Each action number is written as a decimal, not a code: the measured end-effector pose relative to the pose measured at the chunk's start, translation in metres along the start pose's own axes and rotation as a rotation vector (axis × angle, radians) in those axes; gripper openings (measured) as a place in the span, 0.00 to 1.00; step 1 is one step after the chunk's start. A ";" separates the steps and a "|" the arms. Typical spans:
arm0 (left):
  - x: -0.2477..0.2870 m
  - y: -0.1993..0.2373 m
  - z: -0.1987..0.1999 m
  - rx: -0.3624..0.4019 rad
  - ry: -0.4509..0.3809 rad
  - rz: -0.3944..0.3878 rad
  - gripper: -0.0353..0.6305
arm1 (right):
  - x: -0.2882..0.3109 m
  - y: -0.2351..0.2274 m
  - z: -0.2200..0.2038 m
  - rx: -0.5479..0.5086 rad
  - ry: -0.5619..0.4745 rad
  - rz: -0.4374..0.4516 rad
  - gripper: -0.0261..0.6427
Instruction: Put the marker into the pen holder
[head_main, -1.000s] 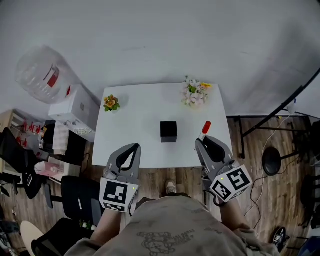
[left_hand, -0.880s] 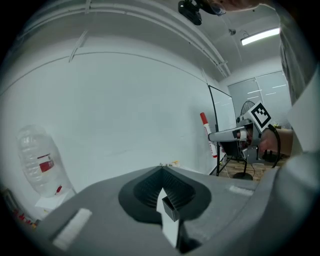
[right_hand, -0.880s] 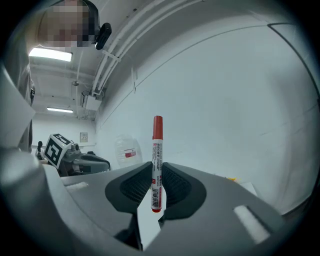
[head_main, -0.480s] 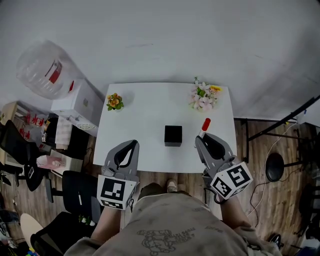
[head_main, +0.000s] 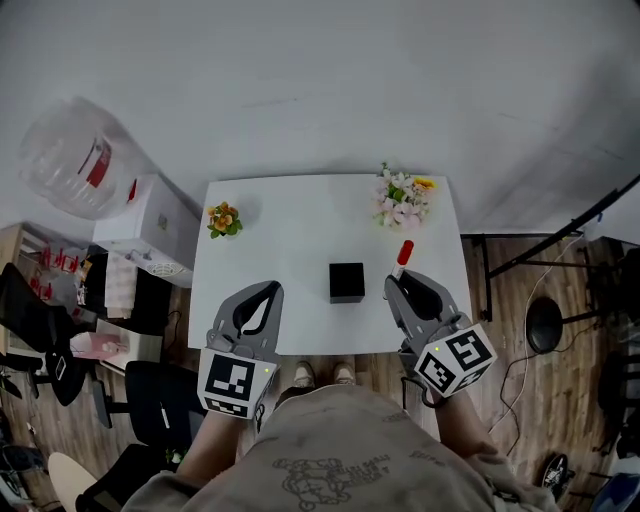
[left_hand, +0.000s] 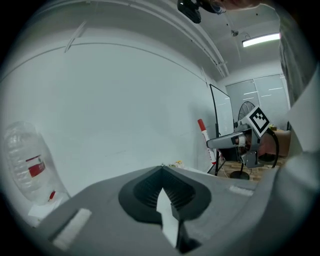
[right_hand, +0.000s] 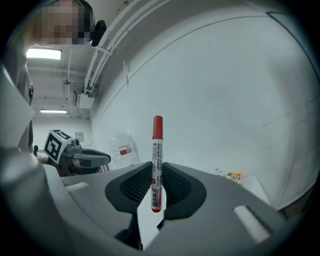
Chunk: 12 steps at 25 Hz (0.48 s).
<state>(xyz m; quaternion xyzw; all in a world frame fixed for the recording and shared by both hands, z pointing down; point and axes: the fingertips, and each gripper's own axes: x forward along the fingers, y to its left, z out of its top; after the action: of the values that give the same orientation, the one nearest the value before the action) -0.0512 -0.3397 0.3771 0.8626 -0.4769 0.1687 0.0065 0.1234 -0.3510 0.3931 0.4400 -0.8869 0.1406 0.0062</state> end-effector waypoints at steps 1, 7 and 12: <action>0.001 0.002 -0.001 -0.002 0.000 -0.007 0.05 | 0.002 0.001 -0.004 0.003 0.009 -0.007 0.18; 0.009 0.009 -0.010 -0.007 0.017 -0.049 0.05 | 0.016 0.004 -0.028 0.042 0.051 -0.039 0.18; 0.015 0.008 -0.023 -0.009 0.054 -0.101 0.06 | 0.040 -0.002 -0.057 0.066 0.099 -0.066 0.18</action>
<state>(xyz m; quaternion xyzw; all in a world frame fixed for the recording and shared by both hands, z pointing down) -0.0574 -0.3524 0.4019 0.8806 -0.4333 0.1894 0.0316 0.0939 -0.3684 0.4532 0.4613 -0.8655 0.1911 0.0399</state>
